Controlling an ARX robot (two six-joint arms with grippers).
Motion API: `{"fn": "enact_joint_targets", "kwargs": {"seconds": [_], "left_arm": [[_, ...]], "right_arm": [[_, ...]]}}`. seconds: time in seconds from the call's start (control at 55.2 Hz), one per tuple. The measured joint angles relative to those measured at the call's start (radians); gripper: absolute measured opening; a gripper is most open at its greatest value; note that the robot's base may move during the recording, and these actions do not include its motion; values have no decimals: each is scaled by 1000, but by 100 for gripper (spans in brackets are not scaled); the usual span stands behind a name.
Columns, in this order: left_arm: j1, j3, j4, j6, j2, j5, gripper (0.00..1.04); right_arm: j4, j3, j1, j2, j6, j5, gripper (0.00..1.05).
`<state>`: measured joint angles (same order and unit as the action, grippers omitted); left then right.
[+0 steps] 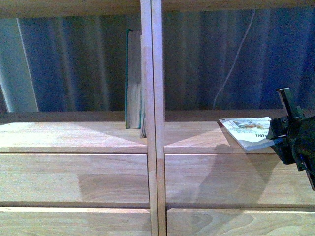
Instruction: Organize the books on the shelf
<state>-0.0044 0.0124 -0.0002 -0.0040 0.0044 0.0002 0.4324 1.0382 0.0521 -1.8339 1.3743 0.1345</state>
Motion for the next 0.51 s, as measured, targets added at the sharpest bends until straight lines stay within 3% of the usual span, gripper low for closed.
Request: {"fn": "enact_joint_targets", "kwargs": {"seconds": [0.507], "left_arm": [[0, 0, 0, 0, 0, 0, 97]], "right_arm": [[-38, -2, -109, 237, -90, -86, 7]]}}
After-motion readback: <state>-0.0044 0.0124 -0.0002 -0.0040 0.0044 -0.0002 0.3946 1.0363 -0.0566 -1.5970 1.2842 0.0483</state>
